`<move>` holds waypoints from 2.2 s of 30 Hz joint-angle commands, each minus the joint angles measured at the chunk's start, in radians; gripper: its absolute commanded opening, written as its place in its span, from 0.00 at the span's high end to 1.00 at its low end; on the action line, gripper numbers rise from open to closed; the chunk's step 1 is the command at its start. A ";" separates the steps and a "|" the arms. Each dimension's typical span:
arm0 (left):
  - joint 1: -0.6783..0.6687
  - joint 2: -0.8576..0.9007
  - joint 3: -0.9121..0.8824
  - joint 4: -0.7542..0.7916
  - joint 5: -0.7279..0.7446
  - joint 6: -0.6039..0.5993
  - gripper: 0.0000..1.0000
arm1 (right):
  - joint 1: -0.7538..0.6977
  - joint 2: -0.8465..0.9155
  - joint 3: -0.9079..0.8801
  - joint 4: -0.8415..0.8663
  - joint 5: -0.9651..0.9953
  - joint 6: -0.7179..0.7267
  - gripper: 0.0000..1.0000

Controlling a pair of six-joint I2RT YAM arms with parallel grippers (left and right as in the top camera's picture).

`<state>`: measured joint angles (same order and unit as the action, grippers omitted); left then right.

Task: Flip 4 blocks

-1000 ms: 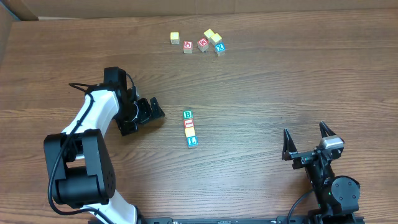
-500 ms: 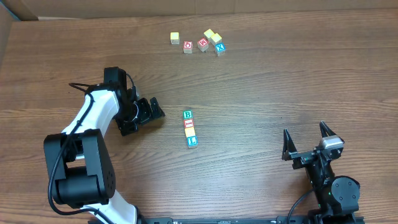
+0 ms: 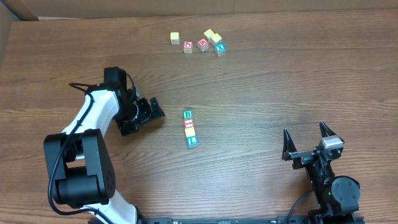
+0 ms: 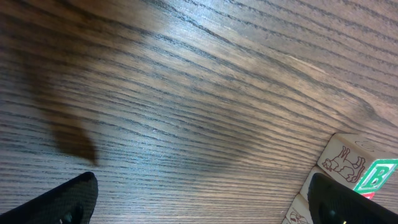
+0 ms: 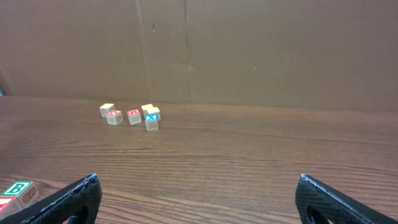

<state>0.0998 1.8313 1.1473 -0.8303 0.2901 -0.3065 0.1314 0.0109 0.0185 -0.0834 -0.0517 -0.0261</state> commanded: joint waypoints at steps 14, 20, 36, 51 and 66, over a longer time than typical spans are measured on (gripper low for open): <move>-0.002 -0.504 0.019 0.000 0.014 0.015 0.00 | -0.004 -0.008 -0.011 0.002 0.005 -0.005 0.00; -0.002 -0.814 0.019 0.000 0.014 0.015 0.00 | -0.004 -0.008 -0.011 0.002 0.005 -0.005 0.00; -0.002 -1.113 -0.029 -0.351 -0.039 0.016 0.00 | -0.004 -0.008 -0.011 0.002 0.005 -0.005 0.00; -0.002 -1.413 -0.549 -0.169 -0.027 0.011 0.00 | -0.004 -0.008 -0.011 0.002 0.005 -0.005 0.00; -0.002 -1.735 -0.831 0.726 -0.013 0.048 0.00 | -0.004 -0.008 -0.011 0.002 0.005 -0.005 0.00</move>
<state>0.0998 0.1608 0.3576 -0.2325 0.2691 -0.3035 0.1314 0.0109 0.0185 -0.0834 -0.0513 -0.0265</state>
